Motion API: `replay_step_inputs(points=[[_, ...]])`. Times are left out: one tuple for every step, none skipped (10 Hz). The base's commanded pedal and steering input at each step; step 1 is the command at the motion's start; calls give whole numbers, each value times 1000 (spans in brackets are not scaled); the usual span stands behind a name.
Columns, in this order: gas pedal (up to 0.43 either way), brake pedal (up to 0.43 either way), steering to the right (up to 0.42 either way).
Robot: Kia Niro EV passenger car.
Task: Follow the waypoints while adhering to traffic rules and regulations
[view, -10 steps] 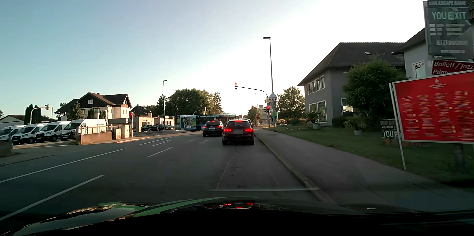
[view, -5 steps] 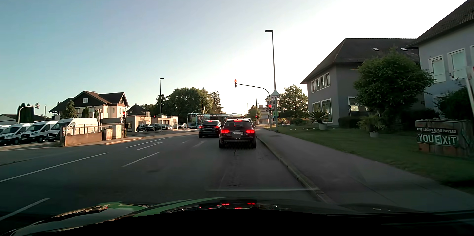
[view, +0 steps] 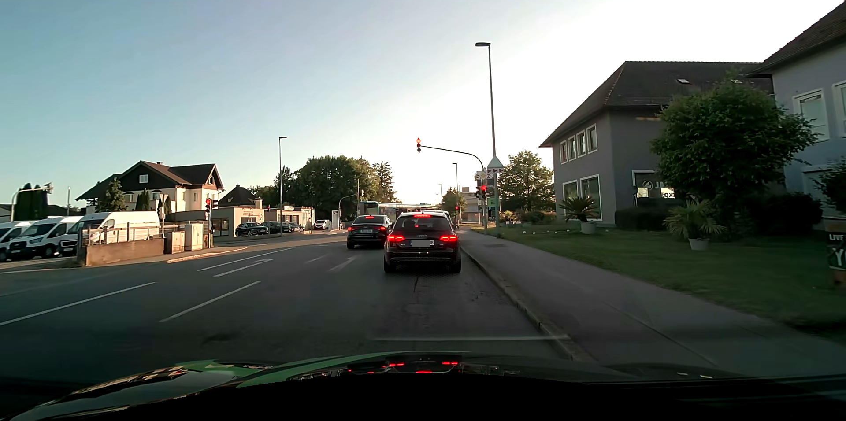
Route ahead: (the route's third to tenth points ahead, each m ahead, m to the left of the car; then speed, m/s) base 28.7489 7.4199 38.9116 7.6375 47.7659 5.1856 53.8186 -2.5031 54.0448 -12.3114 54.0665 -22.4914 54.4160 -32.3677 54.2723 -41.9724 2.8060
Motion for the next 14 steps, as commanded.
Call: replay_step_inputs(points=[[0,104,1],[0,104,-1],[0,110,-1],[0,110,-1],[0,110,-3],[0,116,-3],[0,116,-3],[0,122,-3],[0,122,-1],[0,122,-1],[0,122,-1],[0,122,-1],[0,122,-1],[0,128,-1]])
